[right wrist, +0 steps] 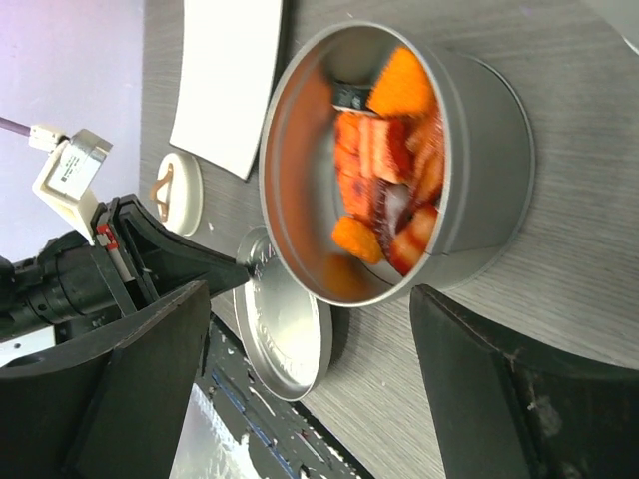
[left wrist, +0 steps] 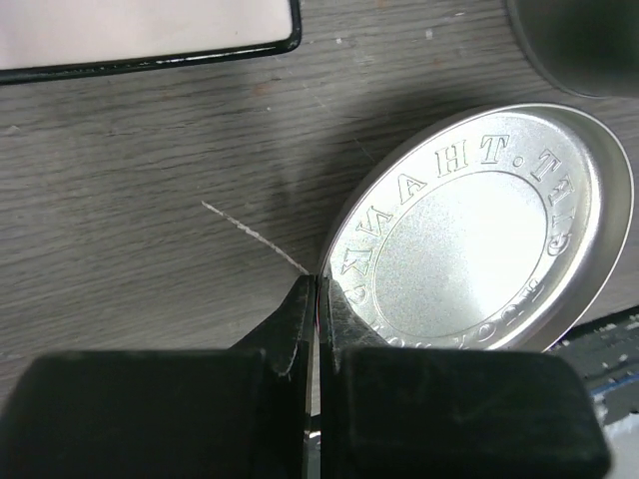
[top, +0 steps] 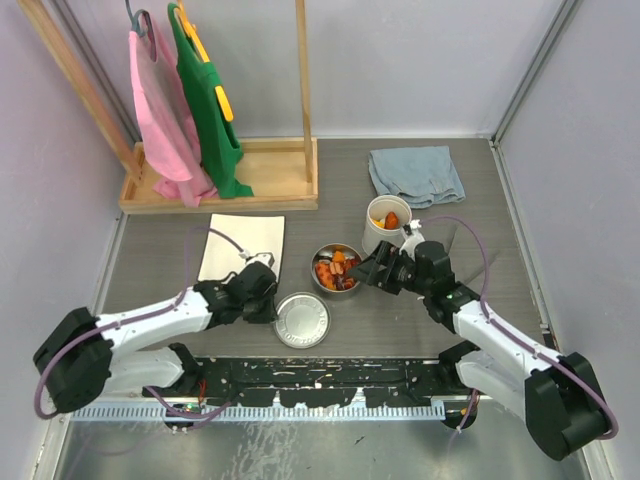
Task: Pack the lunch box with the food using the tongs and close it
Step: Pick up the box lid from the center of the board.
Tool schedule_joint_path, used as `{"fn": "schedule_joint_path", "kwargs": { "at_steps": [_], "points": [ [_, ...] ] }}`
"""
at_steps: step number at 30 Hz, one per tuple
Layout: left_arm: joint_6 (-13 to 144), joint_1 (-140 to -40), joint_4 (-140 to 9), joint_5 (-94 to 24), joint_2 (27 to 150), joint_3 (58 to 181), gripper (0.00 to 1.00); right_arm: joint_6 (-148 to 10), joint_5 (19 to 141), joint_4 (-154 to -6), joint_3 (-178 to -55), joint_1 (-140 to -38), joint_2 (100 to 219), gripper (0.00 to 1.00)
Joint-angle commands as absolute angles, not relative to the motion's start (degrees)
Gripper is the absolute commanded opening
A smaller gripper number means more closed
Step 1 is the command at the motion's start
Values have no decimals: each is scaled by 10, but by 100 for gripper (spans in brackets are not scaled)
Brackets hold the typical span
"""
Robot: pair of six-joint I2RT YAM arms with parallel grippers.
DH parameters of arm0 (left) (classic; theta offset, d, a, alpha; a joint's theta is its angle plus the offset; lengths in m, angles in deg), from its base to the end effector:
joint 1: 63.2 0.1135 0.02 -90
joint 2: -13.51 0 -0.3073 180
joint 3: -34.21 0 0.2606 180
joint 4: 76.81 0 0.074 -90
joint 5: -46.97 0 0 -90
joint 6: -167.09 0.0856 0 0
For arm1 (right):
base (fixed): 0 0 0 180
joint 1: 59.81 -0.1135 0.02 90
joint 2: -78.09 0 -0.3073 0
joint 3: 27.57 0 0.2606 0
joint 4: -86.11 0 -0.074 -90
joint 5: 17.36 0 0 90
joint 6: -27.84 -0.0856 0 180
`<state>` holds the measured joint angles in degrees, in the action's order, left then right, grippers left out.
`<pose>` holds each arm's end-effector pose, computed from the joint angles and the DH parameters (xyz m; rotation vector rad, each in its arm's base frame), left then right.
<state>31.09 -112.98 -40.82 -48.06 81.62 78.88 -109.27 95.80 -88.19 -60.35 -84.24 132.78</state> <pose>0.1514 -0.1674 0.1578 0.0563 2.6820 -0.4648 0.1859 0.1214 0.1963 0.1659 2.2228 1.1507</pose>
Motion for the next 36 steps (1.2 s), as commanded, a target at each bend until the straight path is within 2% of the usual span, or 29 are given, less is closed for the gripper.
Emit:
{"fn": "schedule_joint_path", "kwargs": {
  "at_steps": [1, 9, 16, 23, 36],
  "points": [
    [334, -1131, -419, -497, 735, 784, 0, -1068, 980, -883, -652, -846, 1296, 86],
    [331, -1131, -417, -521, 640, 780, 0, -1059, 1075, -905, -685, -859, 1285, 85],
    [316, -1132, -443, -540, 609, 784, 0, -1047, 1137, -910, -721, -907, 1345, 80],
    [311, -1131, -458, -540, 615, 790, 0, -1046, 1134, -922, -738, -948, 1393, 70],
    [305, -1132, -460, -542, 600, 784, 0, -1058, 1110, -936, -737, -958, 1420, 62]
  ]
}}
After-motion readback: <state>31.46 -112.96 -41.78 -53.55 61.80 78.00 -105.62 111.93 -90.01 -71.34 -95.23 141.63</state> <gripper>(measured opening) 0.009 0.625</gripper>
